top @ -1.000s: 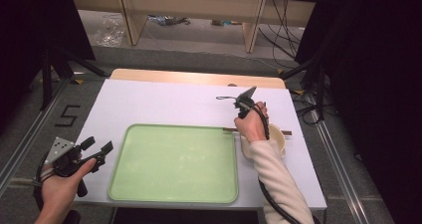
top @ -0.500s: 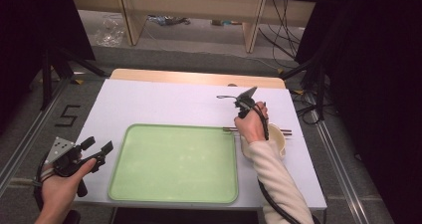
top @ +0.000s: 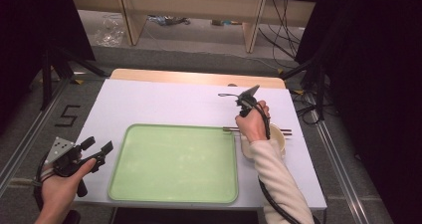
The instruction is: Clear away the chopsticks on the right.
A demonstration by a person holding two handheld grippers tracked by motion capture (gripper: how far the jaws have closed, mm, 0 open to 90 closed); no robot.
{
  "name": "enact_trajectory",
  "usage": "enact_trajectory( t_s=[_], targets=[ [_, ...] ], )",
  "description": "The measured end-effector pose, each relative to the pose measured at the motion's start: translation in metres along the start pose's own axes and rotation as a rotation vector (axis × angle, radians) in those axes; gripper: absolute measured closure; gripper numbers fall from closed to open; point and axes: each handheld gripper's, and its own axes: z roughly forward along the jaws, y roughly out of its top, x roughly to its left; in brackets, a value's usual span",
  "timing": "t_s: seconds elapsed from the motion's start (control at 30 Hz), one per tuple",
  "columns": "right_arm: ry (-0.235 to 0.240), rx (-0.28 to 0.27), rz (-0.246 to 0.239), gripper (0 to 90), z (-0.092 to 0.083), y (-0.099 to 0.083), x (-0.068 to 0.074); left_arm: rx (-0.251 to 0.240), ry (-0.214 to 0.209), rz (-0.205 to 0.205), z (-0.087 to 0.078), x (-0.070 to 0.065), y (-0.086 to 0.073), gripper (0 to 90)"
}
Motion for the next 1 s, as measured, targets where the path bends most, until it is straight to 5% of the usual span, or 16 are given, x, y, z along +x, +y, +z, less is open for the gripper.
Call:
enact_trajectory(
  t_s=[0.23,0.33,0.4,0.83,1.0],
  targets=[
    [-0.001,0.054,-0.013,90.0,0.006,-0.001,0.001,0.001,0.000,-0.001,0.000,0.000,0.000,29.1],
    [-0.013,0.043,-0.034,90.0,0.007,-0.001,0.000,0.000,-0.001,0.000,0.000,0.000,0.000,29.1],
    [-0.006,0.052,0.000,90.0,0.008,-0.002,0.001,0.001,-0.001,0.001,0.000,0.000,0.000,29.1],
    [-0.005,0.038,0.017,90.0,0.009,-0.001,0.001,0.002,-0.001,0.002,0.000,0.000,0.000,29.2],
    [-0.007,0.020,-0.012,90.0,0.010,-0.001,-0.001,0.002,-0.001,0.002,0.000,0.000,0.000,29.2]
  ],
)
